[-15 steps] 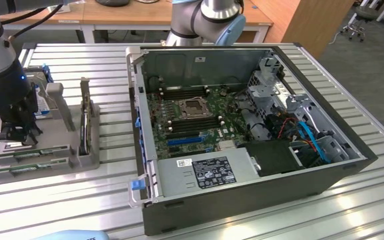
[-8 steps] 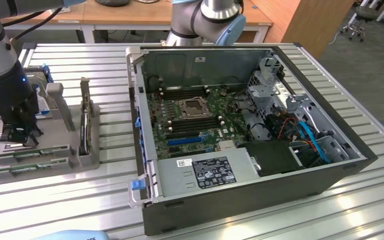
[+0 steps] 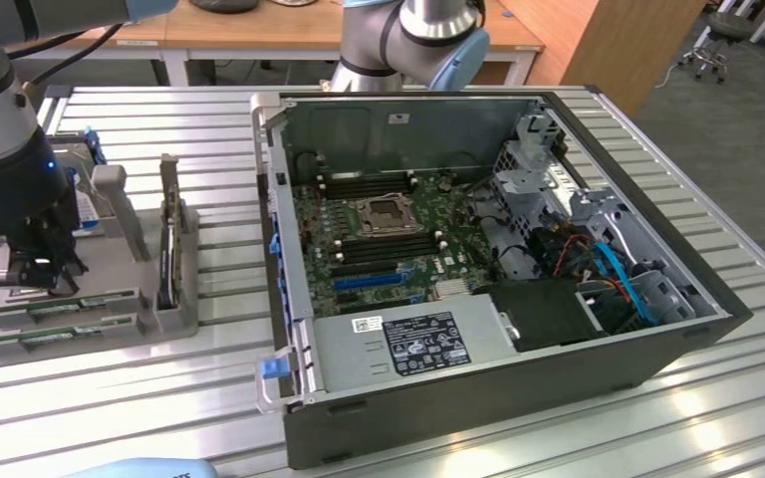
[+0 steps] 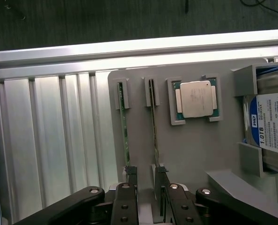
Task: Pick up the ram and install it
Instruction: 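Pick up the ram and move it above insertion slot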
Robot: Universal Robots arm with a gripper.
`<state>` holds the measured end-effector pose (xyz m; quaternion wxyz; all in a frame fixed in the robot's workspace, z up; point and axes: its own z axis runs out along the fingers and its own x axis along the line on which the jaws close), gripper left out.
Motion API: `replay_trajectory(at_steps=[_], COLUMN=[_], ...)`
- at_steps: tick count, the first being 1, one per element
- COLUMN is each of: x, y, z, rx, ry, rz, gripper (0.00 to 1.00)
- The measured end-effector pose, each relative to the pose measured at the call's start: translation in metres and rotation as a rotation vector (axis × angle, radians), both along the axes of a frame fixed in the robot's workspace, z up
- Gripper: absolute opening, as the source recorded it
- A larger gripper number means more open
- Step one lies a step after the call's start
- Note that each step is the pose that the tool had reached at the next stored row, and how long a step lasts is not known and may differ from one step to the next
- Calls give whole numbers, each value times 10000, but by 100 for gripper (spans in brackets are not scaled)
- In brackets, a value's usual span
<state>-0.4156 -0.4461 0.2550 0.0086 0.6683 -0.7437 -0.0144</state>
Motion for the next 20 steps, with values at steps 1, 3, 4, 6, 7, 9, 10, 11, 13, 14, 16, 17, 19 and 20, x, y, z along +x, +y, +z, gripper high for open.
replay_trajectory(at_steps=[1,3,4,6,7,9,10,11,13,14,16,17,19,20], x=[0,0,0,0,0,0,0,-2,-5,-7,-10,-11,-15,-15], y=[0,0,0,0,0,0,-1,-3,-19,-29,-48,-57,-78,-87], z=[-7,-20,-27,-40,-44,-43,-44,-45,-45,-45,-45,-45,-45,-45], rx=[0,-1,-1,0,-1,-2,-1,0,-1,0,0,0,0,-1], ry=[0,0,0,-2,-1,1,0,-1,-2,-2,-2,-1,-2,-1], rz=[0,0,0,0,0,0,-1,-3,1,3,5,7,8,9], gripper=[29,29,29,29,29,29,29,29,29,29,29,29,29,29])
